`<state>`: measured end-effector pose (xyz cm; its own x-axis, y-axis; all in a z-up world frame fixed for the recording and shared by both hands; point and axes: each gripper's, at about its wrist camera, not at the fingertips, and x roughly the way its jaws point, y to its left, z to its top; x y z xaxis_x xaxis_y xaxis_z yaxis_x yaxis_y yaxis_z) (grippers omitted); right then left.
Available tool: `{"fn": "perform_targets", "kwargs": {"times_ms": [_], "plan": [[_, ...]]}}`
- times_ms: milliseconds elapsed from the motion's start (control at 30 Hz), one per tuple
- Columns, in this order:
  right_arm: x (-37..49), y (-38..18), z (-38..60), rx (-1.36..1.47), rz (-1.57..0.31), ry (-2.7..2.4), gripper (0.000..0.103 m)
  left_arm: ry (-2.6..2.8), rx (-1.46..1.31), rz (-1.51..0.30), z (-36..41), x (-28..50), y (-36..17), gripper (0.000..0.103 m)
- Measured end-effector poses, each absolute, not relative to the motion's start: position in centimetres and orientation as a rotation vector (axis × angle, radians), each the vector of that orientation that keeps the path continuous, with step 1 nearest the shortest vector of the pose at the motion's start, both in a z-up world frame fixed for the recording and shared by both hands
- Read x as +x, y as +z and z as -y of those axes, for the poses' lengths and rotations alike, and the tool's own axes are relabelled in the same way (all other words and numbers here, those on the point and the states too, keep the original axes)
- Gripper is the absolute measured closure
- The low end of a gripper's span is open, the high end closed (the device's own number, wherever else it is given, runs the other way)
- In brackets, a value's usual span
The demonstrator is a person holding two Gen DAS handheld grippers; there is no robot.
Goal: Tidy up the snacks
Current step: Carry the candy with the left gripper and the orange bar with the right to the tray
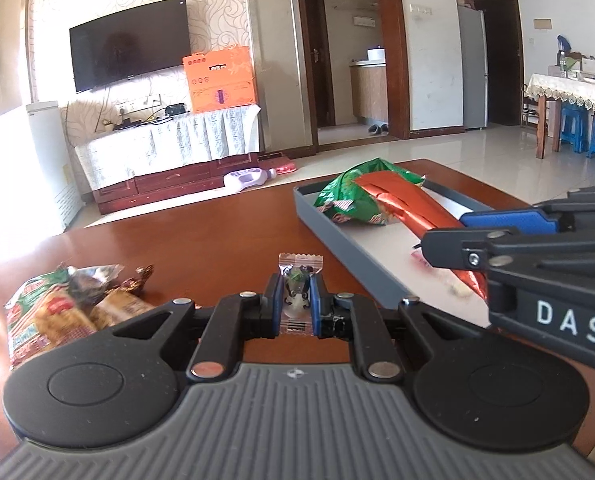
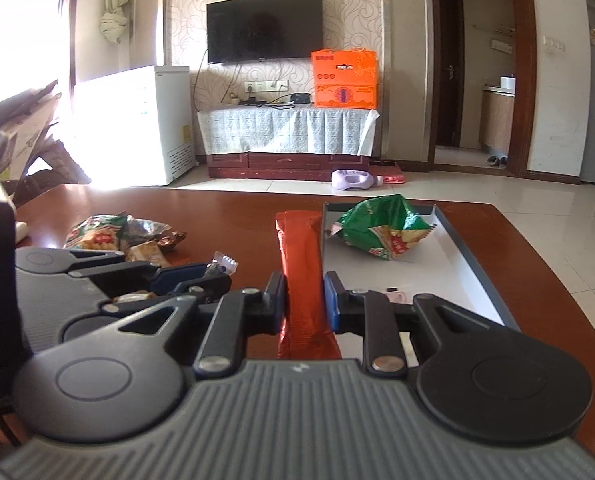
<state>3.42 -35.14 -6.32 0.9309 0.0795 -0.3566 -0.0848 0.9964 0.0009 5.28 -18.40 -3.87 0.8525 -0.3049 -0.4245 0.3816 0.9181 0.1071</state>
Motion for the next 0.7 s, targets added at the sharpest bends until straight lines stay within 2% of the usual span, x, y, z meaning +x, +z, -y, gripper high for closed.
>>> {"fn": "perform_targets", "kwargs": {"times_ms": [700], "plan": [[5.4, -6.9, 39.4, 0.002, -0.374, -0.015, 0.079, -0.435, 0.177, -0.376, 24.0, 9.5, -3.9, 0.086]]}}
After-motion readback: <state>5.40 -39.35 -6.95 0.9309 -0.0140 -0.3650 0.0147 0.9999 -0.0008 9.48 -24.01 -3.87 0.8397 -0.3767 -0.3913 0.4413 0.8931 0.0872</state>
